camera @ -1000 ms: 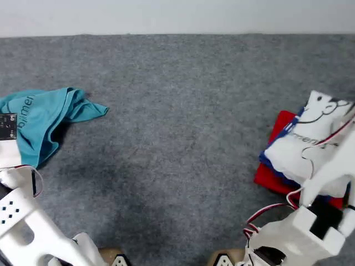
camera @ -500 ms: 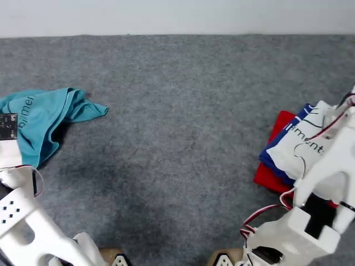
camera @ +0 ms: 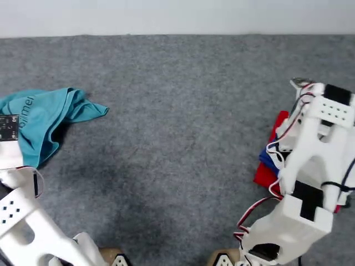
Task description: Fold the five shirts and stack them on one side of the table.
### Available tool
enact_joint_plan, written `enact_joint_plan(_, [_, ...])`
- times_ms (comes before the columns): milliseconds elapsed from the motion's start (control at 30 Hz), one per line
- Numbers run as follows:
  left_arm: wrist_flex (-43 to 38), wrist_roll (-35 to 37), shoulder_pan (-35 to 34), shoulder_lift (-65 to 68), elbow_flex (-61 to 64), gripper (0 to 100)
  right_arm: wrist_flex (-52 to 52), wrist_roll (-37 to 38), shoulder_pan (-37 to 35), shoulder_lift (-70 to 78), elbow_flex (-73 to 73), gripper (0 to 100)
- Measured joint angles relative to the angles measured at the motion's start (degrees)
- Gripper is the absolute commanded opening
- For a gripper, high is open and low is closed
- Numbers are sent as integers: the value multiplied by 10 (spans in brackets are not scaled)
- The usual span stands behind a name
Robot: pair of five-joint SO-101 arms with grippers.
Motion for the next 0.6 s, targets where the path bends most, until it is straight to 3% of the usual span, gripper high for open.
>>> enact_joint_plan(300, [40,0,35,0,-70,20,1,0,-8,-137,0,9])
enact_joint_plan(433, [46,0,79,-1,-96,100,1,0,-8,-198,8,9])
enact_joint_plan(600, [29,0,84,23,-97,156,1,0,-8,-251,98,9])
